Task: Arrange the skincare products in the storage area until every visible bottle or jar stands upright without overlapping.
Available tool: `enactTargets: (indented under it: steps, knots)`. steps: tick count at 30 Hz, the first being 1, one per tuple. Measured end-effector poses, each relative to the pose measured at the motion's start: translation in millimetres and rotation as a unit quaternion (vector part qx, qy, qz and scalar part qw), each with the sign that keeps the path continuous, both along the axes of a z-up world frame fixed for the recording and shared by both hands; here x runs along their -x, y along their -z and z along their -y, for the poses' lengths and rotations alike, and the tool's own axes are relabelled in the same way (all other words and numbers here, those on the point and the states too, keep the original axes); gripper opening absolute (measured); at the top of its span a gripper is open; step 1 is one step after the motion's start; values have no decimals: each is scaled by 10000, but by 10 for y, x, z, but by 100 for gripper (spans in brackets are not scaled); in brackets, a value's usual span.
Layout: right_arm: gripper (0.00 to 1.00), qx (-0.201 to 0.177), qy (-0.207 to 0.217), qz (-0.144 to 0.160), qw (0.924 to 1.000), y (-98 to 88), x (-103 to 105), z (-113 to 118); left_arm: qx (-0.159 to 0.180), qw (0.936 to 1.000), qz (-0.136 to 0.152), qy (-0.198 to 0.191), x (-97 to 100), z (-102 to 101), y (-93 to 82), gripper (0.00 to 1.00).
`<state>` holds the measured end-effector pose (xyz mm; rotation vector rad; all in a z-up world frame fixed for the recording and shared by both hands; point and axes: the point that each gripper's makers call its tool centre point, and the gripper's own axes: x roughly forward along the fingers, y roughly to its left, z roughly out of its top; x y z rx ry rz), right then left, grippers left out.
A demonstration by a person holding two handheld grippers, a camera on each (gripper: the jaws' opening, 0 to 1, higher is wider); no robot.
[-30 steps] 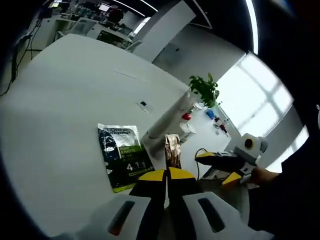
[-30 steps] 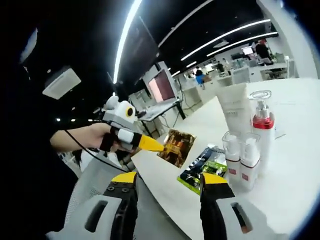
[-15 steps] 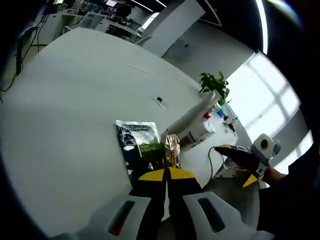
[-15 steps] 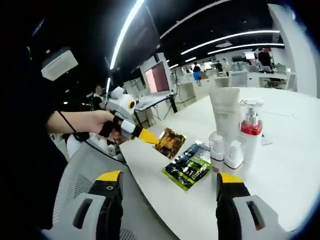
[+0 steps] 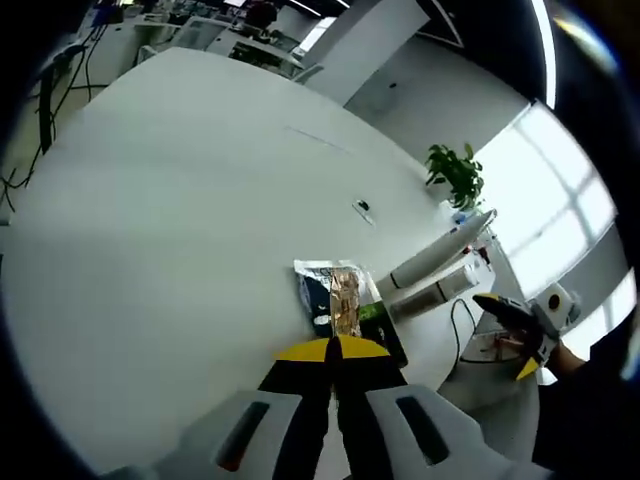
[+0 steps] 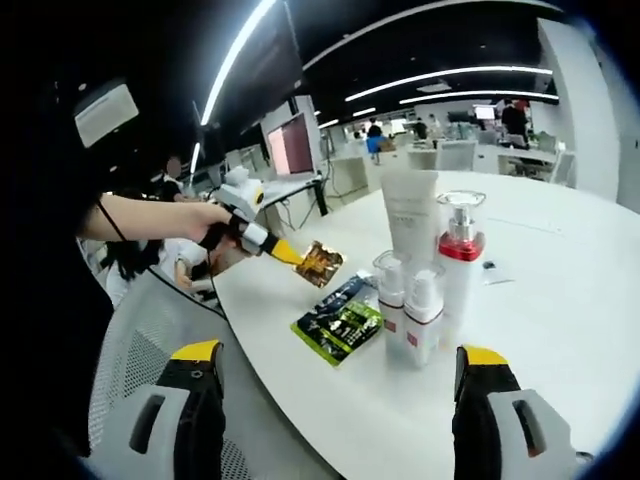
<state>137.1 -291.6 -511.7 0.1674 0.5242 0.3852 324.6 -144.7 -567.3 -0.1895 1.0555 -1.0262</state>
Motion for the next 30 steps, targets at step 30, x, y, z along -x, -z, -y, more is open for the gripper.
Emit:
enactTargets:
  steps: [30]
  knots:
    - [99, 47, 209, -241, 9995, 109, 14, 47, -1206, 9925, -88, 182, -308, -28, 437, 2]
